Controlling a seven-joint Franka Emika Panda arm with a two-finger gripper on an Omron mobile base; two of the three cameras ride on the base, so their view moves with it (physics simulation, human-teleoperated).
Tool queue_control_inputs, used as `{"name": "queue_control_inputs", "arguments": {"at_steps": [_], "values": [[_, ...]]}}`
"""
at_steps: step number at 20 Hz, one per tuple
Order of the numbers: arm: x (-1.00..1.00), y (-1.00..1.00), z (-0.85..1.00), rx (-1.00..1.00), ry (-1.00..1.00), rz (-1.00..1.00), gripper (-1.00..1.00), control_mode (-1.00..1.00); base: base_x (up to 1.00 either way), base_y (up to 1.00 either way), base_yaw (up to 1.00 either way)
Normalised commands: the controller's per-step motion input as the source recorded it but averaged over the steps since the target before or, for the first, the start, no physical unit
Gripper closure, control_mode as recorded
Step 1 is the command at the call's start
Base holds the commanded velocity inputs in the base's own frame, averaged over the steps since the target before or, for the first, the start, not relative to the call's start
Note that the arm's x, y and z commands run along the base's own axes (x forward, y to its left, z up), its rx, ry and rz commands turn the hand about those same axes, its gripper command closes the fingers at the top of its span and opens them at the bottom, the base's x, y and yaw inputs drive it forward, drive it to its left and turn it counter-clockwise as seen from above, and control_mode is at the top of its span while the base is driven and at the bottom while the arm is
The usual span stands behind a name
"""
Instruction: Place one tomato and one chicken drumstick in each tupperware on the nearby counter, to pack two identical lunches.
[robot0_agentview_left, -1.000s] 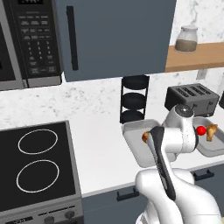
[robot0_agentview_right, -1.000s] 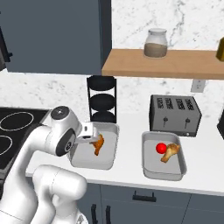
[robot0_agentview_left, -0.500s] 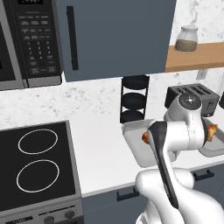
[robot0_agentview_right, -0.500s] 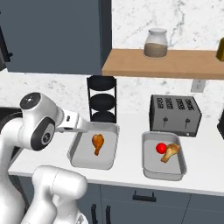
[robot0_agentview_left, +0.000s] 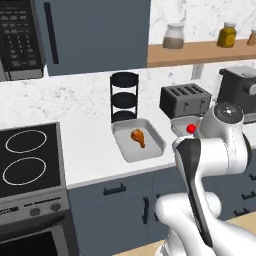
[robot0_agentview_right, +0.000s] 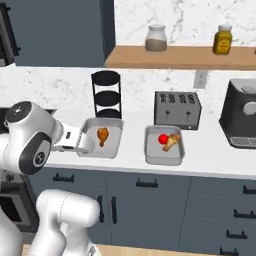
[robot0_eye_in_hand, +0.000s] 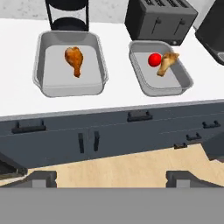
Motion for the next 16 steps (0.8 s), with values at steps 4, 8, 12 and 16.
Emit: {"name": "queue_control_inputs", "arguments": {"at_steps": [4, 8, 12, 16], "values": [[0.00, 0.00, 0.00, 0.00, 0.00, 0.00, -1.00, 1.00, -0.81, -1.00, -0.23], [0.00, 0.00, 0.00, 0.00, 0.00, 0.00, -1.00, 1.00, -0.59, -1.00, -0.22], [0.00, 0.00, 0.00, 0.00, 0.00, 0.00, -1.00, 1.00, -0.98, -0.96, -0.14], [0.00, 0.00, 0.00, 0.00, 0.00, 0.00, -1.00, 1.00, -0.69, -0.98, -0.13]]}}
